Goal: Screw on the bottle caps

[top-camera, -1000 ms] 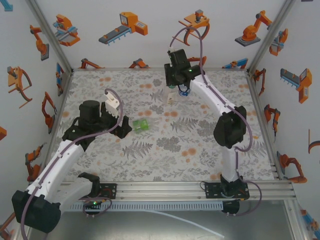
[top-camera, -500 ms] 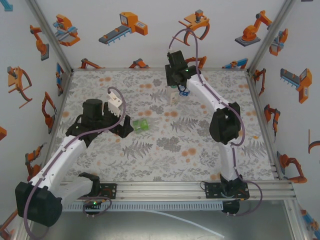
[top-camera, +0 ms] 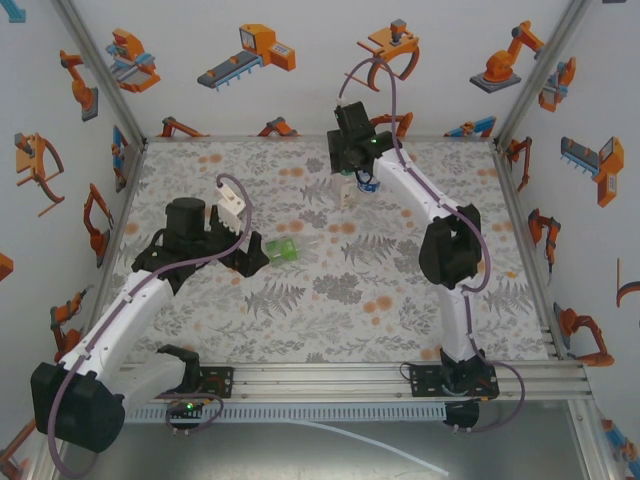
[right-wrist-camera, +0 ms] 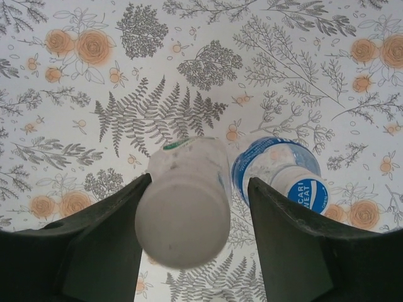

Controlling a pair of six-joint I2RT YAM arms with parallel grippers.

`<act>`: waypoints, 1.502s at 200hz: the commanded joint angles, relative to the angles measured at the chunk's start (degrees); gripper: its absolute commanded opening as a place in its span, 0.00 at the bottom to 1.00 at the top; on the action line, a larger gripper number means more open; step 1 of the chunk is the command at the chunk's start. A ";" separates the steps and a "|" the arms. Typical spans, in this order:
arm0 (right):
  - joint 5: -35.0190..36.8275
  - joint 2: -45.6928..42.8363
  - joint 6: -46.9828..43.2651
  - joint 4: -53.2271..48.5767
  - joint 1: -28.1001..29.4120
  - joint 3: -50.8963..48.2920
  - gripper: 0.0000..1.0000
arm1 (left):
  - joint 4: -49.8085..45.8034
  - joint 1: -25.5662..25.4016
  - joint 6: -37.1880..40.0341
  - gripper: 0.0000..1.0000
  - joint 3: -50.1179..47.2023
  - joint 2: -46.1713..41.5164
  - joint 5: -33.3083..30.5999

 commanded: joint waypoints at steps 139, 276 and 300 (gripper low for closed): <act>-0.12 -37.40 3.70 0.44 -0.25 -30.69 0.60 | -13.97 -1.99 19.14 0.85 21.86 29.74 4.51; 1.79 -53.95 5.98 0.02 -0.33 -45.31 0.62 | -17.98 -10.92 18.53 0.83 30.86 48.05 -9.91; 1.62 -54.49 6.52 0.30 -0.33 -46.18 0.62 | -18.45 -11.69 17.96 0.82 30.90 49.02 -11.28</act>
